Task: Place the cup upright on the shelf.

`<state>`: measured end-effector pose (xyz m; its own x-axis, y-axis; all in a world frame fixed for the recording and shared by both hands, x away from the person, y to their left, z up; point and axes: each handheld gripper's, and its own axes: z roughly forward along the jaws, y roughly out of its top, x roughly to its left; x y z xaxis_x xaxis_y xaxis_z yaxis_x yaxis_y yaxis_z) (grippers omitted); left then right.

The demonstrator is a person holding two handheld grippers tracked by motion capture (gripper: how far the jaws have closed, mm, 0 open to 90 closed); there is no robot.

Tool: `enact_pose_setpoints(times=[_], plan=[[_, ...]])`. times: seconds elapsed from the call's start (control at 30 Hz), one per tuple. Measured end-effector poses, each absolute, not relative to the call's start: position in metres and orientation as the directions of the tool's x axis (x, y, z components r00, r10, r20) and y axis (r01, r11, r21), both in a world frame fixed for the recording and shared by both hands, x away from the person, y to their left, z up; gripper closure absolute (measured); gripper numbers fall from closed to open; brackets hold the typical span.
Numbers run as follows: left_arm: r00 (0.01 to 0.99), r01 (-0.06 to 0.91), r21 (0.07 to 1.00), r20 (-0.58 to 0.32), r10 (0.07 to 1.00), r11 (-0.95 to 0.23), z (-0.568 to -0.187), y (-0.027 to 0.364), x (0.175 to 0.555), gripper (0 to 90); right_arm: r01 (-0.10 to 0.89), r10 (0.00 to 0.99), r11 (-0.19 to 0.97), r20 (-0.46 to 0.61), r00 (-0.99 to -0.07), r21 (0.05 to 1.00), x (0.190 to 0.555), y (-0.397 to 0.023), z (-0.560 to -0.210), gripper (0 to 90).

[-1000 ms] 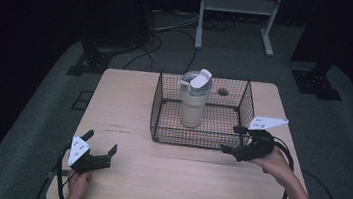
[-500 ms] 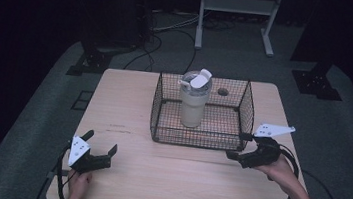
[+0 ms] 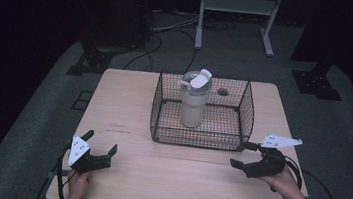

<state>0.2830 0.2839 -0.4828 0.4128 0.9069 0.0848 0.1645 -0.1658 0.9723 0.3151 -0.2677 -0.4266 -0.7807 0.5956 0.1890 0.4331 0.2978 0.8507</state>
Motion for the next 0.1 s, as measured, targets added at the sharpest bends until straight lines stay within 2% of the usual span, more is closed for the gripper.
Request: enact_pose_setpoints(times=[0.1], plan=[[0.411,0.165,0.972,0.084,0.908,-0.165,-0.4828,0.2838,0.2830,0.0,0.428,0.610,0.279,0.186,-0.770,0.860,0.3046,-0.2699,-0.4329,8.9]])
